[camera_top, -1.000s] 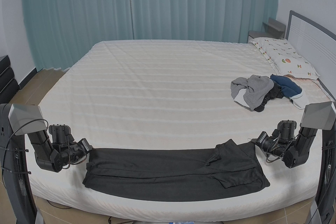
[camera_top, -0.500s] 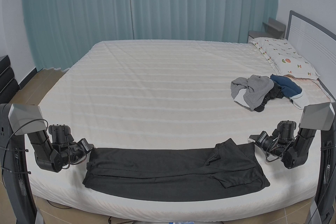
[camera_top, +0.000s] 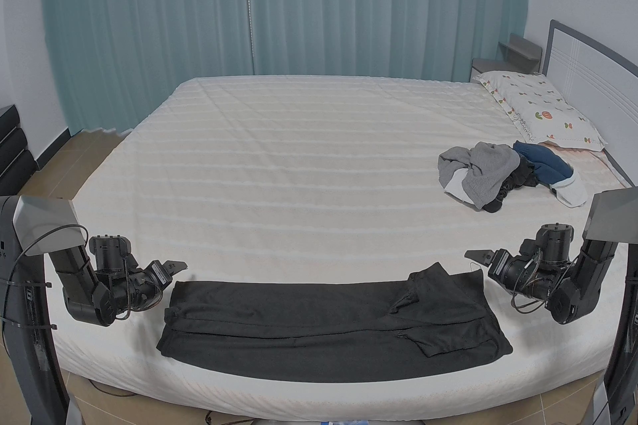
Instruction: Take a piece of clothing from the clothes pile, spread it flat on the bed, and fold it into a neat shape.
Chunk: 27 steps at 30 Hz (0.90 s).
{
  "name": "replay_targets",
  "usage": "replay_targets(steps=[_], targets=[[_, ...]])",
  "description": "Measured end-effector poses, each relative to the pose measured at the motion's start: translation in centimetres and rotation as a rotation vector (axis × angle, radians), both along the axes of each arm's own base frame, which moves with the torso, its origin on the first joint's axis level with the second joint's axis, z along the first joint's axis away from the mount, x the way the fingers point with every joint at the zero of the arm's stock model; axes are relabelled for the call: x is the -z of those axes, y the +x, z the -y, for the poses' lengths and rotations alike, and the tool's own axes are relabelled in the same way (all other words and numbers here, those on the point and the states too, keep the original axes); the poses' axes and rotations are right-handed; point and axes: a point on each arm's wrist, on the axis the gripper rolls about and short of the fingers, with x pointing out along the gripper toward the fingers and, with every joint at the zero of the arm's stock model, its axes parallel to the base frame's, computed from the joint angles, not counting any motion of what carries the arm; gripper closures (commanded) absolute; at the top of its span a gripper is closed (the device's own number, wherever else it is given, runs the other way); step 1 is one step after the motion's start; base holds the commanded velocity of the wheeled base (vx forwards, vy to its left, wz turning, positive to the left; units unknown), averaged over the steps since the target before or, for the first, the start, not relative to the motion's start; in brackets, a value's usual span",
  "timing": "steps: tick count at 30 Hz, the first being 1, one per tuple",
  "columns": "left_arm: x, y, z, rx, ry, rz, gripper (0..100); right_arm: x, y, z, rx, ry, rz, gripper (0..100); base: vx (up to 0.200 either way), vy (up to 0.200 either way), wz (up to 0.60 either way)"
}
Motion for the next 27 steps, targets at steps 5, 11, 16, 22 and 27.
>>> replay_targets(steps=[5, 11, 16, 22, 27], targets=[[-0.3, 0.1, -0.1, -0.016, -0.044, 0.003, 0, -0.2, -0.6, -1.8, -0.098, -0.072, -0.045, 0, 0.0, 0.0, 0.0], [-0.6, 0.2, -0.2, -0.018, -0.052, 0.011, 0, -0.3, -0.1, -3.6, -0.187, -0.13, -0.104, 0, 0.0, 0.0, 0.0], [-0.7, 0.2, -0.2, -0.018, -0.053, 0.015, 0, -0.4, 0.7, -4.1, -0.216, -0.155, -0.096, 0, 0.0, 0.0, 0.0], [-0.7, 0.2, -0.2, -0.017, -0.051, 0.016, 0, 0.5, 0.9, -4.3, -0.227, -0.166, -0.112, 100, 0.0, 0.0, 0.0], [-0.7, 0.2, -0.2, -0.016, -0.051, 0.015, 0, 1.4, 0.9, -4.3, -0.241, -0.184, -0.131, 100, 0.0, 0.0, 0.0]])
